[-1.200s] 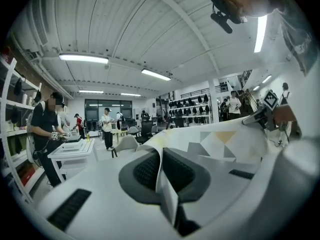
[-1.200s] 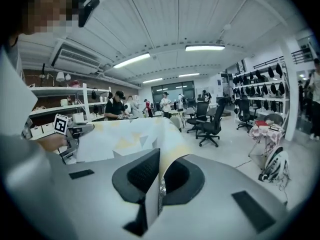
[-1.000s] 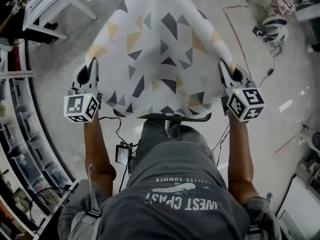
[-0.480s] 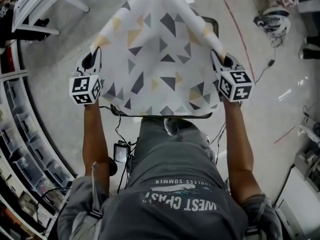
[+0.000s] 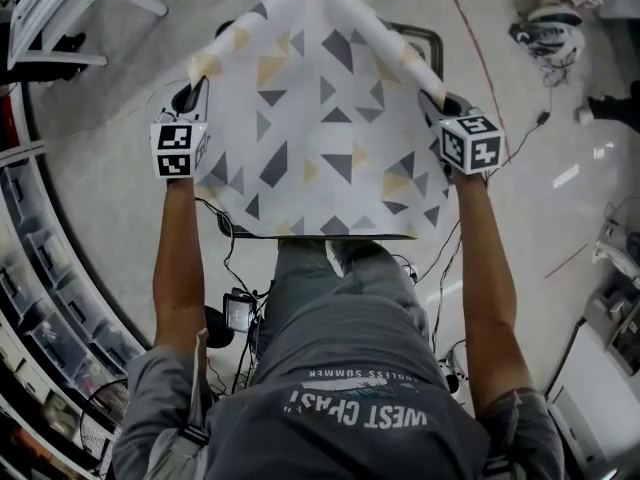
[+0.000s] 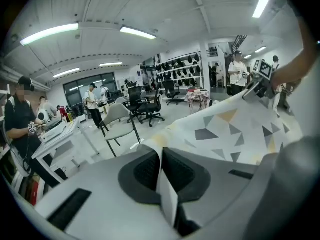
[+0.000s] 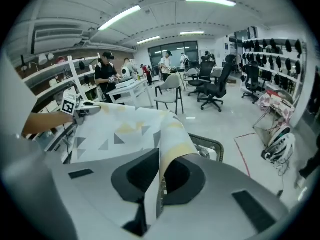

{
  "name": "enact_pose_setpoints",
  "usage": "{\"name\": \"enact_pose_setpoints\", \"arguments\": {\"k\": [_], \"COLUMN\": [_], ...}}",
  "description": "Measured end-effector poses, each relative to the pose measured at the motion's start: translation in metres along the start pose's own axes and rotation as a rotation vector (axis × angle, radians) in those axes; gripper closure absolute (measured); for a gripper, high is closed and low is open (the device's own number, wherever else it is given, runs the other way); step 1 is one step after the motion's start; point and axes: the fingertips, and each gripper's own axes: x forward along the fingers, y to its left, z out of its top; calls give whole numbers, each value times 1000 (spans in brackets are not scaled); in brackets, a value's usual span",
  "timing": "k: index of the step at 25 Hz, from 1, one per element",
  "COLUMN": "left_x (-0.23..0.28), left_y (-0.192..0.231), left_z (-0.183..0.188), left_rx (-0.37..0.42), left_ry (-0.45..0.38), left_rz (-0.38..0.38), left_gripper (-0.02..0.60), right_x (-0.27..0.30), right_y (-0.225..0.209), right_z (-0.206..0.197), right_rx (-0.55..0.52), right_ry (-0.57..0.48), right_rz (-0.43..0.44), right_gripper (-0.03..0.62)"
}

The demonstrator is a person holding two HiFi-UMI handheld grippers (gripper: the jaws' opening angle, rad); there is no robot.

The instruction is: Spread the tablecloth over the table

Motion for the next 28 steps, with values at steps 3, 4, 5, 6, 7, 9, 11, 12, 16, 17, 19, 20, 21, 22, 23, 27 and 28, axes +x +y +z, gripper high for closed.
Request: {"name": "enact_pose_setpoints", "arguments": {"k": [3, 4, 5, 6, 7, 9, 11, 12, 16, 17, 19, 20, 21, 22, 23, 27, 28], "left_x": [12, 14, 16, 18, 20, 23, 27, 29, 42, 43, 42, 40, 38, 35, 33, 29, 28], "left_y": [6, 9, 12, 15, 18, 23, 25, 26, 17, 12, 2, -4, -14, -26, -40, -109, -122], "left_z": [-13, -17, -21, -26, -32, -42, -52, -58, -79, -81, -86, -89, -91, -90, -88, -81, -80], "left_rx": [19, 12, 1, -12, -23, -41, -60, -68, -86, -89, -93, -88, -73, -40, 13, 287, 340], "left_ry": [14, 14, 13, 15, 18, 24, 36, 46, 86, 90, 100, 106, 110, 112, 113, 128, 130], "left_rz": [-7, -7, -7, -7, -6, -1, 8, 11, 7, 8, 13, 13, 11, 4, -6, -70, -81], "left_gripper": [581, 581, 581, 581, 581, 581, 581, 581, 581, 581, 581, 581, 581, 581, 581, 578, 578], "right_x": [1, 1, 0, -1, -1, 1, 7, 11, 35, 40, 52, 59, 67, 75, 82, 99, 99], "right_y": [2, 1, -2, -8, -17, -41, -70, -77, -22, 10, 68, 88, 101, 109, 113, 122, 120], "right_z": [11, 15, 18, 20, 21, 17, -1, -13, -47, -52, -68, -80, -92, -104, -113, -129, -130], "right_rx": [72, 116, 167, 224, 292, 473, 641, 644, 30, -152, -436, -553, -659, -755, -836, -1008, -1015], "right_ry": [-53, -78, -103, -126, -150, -202, -222, -205, 7, 54, 117, 152, 198, 248, 290, 370, 377], "right_rz": [152, 201, 243, 276, 302, 319, 238, 174, 46, 72, 139, 152, 149, 138, 124, 112, 107], "right_gripper": [444, 395, 374, 364, 358, 360, 490, 569, 578, 568, 549, 548, 549, 554, 563, 571, 571]}}
